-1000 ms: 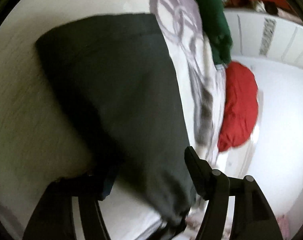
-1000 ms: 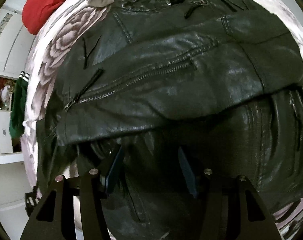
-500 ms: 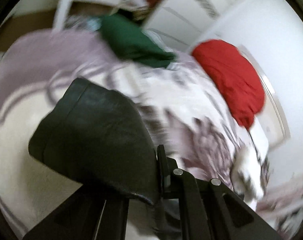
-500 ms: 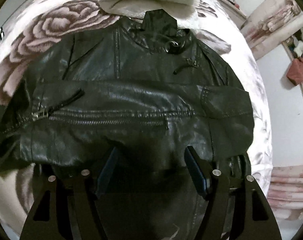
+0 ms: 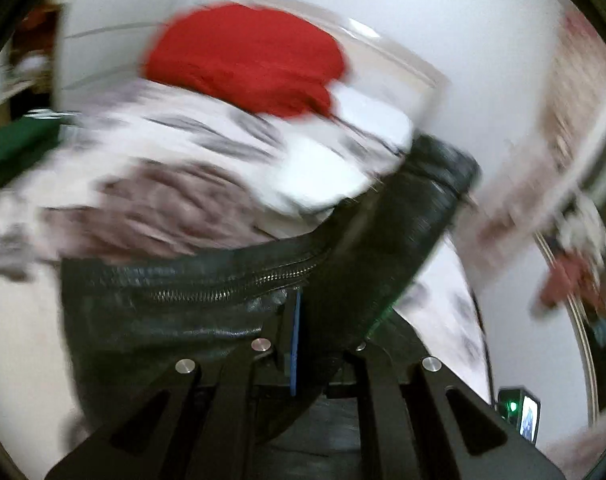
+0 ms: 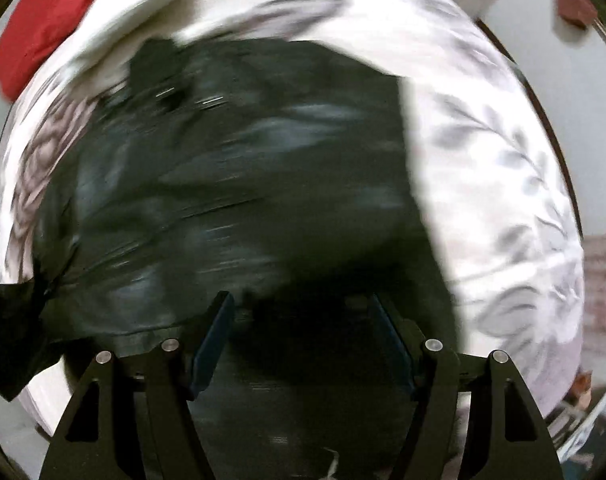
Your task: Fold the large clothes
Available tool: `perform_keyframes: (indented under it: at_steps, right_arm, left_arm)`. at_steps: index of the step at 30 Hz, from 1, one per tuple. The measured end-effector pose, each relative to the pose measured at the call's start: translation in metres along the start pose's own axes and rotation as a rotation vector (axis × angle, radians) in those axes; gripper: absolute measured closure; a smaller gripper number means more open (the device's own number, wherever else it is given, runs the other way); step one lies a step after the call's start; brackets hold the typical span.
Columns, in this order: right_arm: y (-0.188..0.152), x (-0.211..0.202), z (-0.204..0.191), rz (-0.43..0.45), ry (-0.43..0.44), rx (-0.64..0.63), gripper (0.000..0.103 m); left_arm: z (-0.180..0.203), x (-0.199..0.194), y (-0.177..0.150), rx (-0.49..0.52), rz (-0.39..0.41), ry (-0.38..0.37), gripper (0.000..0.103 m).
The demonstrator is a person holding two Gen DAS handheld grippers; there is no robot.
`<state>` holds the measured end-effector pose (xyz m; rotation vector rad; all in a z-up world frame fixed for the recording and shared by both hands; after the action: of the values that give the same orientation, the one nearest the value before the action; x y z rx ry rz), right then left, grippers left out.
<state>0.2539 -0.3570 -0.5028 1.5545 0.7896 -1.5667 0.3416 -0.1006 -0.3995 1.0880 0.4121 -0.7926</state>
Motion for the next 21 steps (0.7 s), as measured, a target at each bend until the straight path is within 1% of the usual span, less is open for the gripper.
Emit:
perform_keyframes:
  at_steps: [1, 2, 4, 5, 6, 7, 9, 10, 11, 12, 13, 14, 16, 18, 19, 20, 21]
  right_arm:
    - [0.002, 0.0, 0.016, -0.004, -0.007, 0.018, 0.032]
    - [0.006, 0.001, 0.037, -0.013, -0.011, 0.042, 0.032]
    - [0.012, 0.004, 0.069, -0.028, -0.006, 0.073, 0.032]
    - [0.014, 0.006, 0.084, -0.039, -0.004, 0.082, 0.032]
    - [0.017, 0.009, 0.099, -0.049, 0.004, 0.093, 0.032]
    - [0.018, 0.011, 0.114, -0.056, 0.021, 0.107, 0.032]
    - [0.017, 0.016, 0.137, -0.071, 0.051, 0.134, 0.031]
    - [0.017, 0.018, 0.148, -0.081, 0.076, 0.153, 0.031]
    - [0.017, 0.02, 0.158, -0.096, 0.111, 0.173, 0.031]
    - [0.017, 0.022, 0.166, -0.111, 0.142, 0.19, 0.031]
    - [0.016, 0.023, 0.173, -0.124, 0.177, 0.212, 0.031]
    - [0.015, 0.023, 0.179, -0.132, 0.217, 0.234, 0.031]
    - [0.016, 0.023, 0.186, -0.142, 0.278, 0.255, 0.03]
    - [0.02, 0.019, 0.186, -0.14, 0.325, 0.264, 0.03]
    - [0.022, 0.017, 0.181, -0.137, 0.357, 0.261, 0.03]
    - [0.024, 0.013, 0.17, -0.135, 0.397, 0.252, 0.03]
    - [0.028, 0.012, 0.161, -0.137, 0.432, 0.24, 0.03]
  left_arm:
    - [0.029, 0.024, -0.011, 0.041, -0.047, -0.024, 0.098]
    - [0.047, 0.039, -0.021, 0.07, -0.078, -0.033, 0.098]
    - [0.078, 0.072, -0.044, 0.136, -0.155, -0.029, 0.097]
    - [0.091, 0.088, -0.057, 0.166, -0.2, -0.015, 0.096]
    - [0.101, 0.109, -0.074, 0.196, -0.263, 0.02, 0.096]
    - [0.104, 0.116, -0.081, 0.207, -0.293, 0.048, 0.096]
    - [0.106, 0.137, -0.099, 0.235, -0.364, 0.129, 0.085]
    - [0.111, 0.139, -0.104, 0.243, -0.379, 0.129, 0.069]
    - [0.113, 0.139, -0.108, 0.248, -0.394, 0.115, 0.047]
    - [0.114, 0.135, -0.111, 0.253, -0.401, 0.109, 0.033]
    - [0.116, 0.132, -0.11, 0.257, -0.398, 0.113, 0.015]
    - [0.116, 0.126, -0.11, 0.259, -0.39, 0.109, 0.013]
    - [0.114, 0.111, -0.111, 0.235, -0.406, 0.08, 0.013]
    - [0.102, 0.092, -0.109, 0.177, -0.419, 0.077, 0.013]
    - [0.097, 0.09, -0.107, 0.148, -0.424, 0.076, 0.013]
    - [0.086, 0.083, -0.103, 0.121, -0.425, 0.092, 0.013]
    - [0.07, 0.074, -0.098, 0.1, -0.418, 0.135, 0.013]
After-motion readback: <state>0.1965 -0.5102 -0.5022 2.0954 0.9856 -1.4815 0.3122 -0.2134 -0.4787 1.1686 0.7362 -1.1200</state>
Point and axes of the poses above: each gripper's, at about its wrist camera, not at the fingertips, and x roughly the way its jaws point, z to its right, y to its top, the point moved 3 cm from there along x, roughly the way its jaws point, and after that the axes turned 2 degrees about -y, right-handed, at the moved point
